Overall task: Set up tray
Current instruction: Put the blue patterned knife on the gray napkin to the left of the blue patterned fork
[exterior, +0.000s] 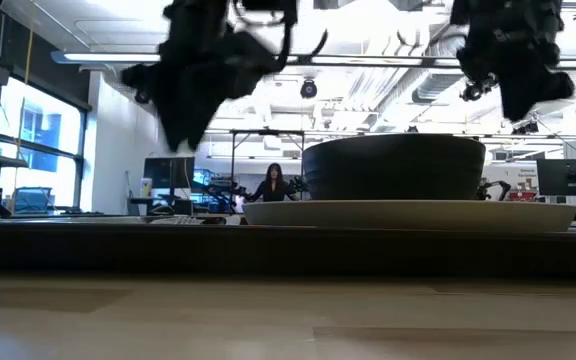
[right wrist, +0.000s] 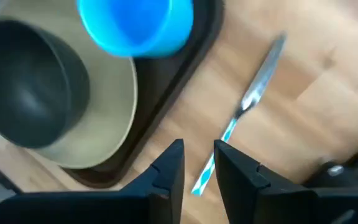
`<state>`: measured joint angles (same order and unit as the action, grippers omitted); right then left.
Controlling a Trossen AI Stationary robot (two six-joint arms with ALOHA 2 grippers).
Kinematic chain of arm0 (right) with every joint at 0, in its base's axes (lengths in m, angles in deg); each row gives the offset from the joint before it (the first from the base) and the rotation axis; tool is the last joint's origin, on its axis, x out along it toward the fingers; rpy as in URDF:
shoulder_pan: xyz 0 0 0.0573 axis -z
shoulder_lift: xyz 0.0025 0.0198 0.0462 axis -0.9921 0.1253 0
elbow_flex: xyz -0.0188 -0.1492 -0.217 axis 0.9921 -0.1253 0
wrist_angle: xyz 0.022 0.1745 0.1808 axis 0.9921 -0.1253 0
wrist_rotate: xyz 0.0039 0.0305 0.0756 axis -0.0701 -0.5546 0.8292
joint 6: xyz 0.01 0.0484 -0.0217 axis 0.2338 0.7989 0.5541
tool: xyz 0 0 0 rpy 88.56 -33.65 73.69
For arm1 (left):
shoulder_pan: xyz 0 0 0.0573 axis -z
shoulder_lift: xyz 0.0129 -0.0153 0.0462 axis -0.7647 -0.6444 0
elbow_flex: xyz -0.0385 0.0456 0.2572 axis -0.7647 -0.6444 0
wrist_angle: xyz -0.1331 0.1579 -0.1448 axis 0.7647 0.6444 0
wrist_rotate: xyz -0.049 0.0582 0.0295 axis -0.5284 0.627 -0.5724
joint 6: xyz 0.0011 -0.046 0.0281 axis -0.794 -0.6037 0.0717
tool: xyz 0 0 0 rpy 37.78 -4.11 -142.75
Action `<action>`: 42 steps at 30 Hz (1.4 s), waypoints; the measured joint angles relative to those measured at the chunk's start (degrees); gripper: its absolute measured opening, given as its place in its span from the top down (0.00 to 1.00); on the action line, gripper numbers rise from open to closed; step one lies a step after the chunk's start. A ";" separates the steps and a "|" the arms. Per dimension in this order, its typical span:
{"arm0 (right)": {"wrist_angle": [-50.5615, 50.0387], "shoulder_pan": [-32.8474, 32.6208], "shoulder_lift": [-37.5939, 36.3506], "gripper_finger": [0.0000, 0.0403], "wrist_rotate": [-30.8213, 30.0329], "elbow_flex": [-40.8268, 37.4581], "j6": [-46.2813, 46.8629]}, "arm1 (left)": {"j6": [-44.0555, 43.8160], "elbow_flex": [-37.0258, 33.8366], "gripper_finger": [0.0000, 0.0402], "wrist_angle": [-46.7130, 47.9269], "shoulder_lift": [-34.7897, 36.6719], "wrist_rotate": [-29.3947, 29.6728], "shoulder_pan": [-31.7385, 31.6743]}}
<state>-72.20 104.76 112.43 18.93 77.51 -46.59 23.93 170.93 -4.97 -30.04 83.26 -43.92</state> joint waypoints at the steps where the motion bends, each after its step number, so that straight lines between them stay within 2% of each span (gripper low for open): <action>1: 0.70 -0.20 -0.15 0.79 1.12 -1.91 0.59 | 1.57 1.51 0.61 -0.46 0.00 0.53 0.02; 6: 2.89 -1.47 -2.11 0.70 3.06 -12.84 4.48 | 9.54 9.99 0.61 -4.76 0.00 4.42 0.04; 12: 9.10 -3.73 -7.78 0.57 2.27 -21.00 12.31 | 20.54 18.22 0.61 -8.14 0.34 13.86 0.03; 17: 13.74 -7.77 -9.91 0.50 -0.73 -23.07 21.80 | 33.30 18.03 0.61 -12.70 2.50 12.17 -2.49; 22: 16.25 -14.93 -8.71 0.53 -6.34 -23.72 30.87 | 41.68 17.75 0.61 -8.64 4.70 9.26 -7.04; 24: 17.15 -17.87 -7.44 0.55 -7.82 -23.72 33.23 | 44.28 17.95 0.61 -9.68 6.61 9.34 -7.99; 26: 16.44 -20.88 -5.46 0.57 -8.53 -23.72 35.51 | 46.43 16.15 0.61 -9.46 9.37 8.87 -9.03; 28: 15.94 -23.76 -3.18 0.59 -8.51 -23.72 37.32 | 47.58 12.63 0.61 -13.39 12.61 7.79 -9.22; 33: 16.39 -29.32 2.47 0.61 -8.07 -23.72 42.47 | 47.43 -1.32 0.61 -25.04 22.65 1.96 -10.66; 37: 18.28 -31.16 6.09 0.61 -7.99 -23.72 45.33 | 44.52 -11.10 0.61 -32.51 29.56 0.16 -10.41; 42: 20.71 -31.54 9.36 0.63 -8.09 -23.76 45.37 | 42.07 -15.01 0.61 -35.19 34.37 -1.73 -10.40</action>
<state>-51.49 73.22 121.80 10.84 53.75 -1.22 66.01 155.92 -40.15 4.33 81.54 -54.33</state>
